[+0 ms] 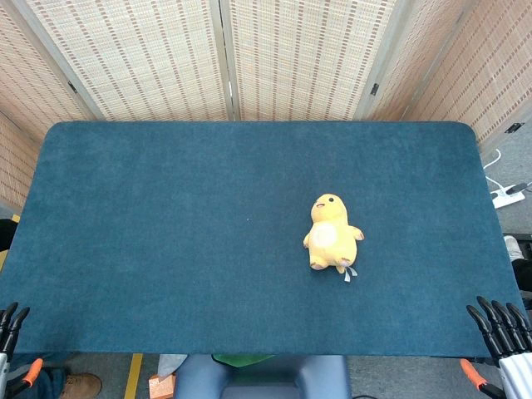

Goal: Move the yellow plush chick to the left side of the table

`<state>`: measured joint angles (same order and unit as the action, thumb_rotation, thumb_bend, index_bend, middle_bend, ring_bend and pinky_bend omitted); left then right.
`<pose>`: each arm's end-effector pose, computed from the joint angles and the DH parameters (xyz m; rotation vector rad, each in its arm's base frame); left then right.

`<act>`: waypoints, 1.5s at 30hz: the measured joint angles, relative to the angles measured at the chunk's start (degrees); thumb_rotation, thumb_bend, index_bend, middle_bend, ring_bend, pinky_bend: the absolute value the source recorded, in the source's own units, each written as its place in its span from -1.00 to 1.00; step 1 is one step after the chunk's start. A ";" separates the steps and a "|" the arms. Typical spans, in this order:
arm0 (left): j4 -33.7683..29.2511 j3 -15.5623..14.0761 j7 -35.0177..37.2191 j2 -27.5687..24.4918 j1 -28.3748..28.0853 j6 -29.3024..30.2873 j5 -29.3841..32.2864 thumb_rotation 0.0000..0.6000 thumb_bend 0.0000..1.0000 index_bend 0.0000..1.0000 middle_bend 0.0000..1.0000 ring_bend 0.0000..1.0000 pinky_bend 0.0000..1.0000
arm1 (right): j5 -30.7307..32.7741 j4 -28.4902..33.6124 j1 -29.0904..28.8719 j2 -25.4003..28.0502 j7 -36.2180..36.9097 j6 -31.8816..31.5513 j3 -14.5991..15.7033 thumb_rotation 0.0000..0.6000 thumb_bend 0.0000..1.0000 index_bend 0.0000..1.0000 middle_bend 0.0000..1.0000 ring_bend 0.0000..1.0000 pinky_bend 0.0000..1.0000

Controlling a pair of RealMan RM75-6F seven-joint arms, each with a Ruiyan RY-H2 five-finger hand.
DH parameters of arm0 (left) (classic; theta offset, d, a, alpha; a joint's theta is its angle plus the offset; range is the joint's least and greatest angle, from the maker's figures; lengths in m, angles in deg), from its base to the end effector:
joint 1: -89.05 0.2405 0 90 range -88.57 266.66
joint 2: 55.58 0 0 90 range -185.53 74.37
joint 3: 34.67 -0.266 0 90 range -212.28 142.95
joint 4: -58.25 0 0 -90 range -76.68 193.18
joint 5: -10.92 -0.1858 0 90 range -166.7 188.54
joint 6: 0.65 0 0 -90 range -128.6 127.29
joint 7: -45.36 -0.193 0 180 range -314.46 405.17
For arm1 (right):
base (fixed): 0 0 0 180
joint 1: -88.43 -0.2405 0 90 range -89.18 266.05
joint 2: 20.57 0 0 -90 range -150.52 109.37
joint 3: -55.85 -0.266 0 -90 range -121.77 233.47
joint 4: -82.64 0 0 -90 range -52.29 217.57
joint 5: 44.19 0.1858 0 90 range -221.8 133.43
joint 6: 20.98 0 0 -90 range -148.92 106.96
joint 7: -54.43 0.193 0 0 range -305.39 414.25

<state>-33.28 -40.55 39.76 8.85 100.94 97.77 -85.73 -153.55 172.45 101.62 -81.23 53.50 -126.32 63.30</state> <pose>-0.3213 0.1087 0.1856 -1.3641 -0.8886 -0.7637 -0.2842 -0.0943 0.2043 1.4880 -0.7988 0.9501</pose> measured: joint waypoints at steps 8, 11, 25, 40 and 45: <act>-0.16 0.26 -0.72 0.44 -0.48 -0.95 0.26 1.00 -0.36 -1.00 -0.91 -0.87 -0.53 | 2.19 0.28 -2.16 -0.42 0.04 3.35 -1.54 1.00 -0.58 -1.00 -1.00 -1.00 -1.00; -0.56 0.92 -0.51 0.31 -1.08 -1.63 1.08 1.00 -0.36 -1.00 -0.91 -0.87 -0.53 | 3.63 0.81 -4.93 -0.61 0.33 7.52 -2.80 1.00 -0.58 -1.00 -1.00 -1.00 -1.00; -1.35 3.19 -1.24 0.29 -3.57 -7.27 7.67 1.00 -0.36 -1.00 -0.91 -0.87 -0.54 | 27.10 1.79 -31.12 -10.28 -10.92 46.07 -15.94 1.00 -0.58 -1.00 -1.00 -1.00 -1.00; -1.37 4.98 0.09 -0.43 -5.56 -11.28 12.98 1.00 -0.36 -1.00 -0.91 -0.87 -0.54 | 41.03 -12.97 -48.76 -27.95 -16.08 63.59 -19.13 1.00 -0.37 -0.90 -0.75 -0.83 -0.57; -1.19 5.01 1.22 -0.70 -5.67 -11.31 13.07 1.00 -0.36 -1.00 -0.91 -0.87 -0.54 | 38.42 -13.58 -48.97 -29.51 -15.27 60.70 -18.29 1.00 -0.01 0.24 0.44 0.29 0.69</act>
<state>-34.47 -35.54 40.98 8.15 95.27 86.46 -72.66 -115.14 158.86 52.65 -110.74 38.23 -65.62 45.01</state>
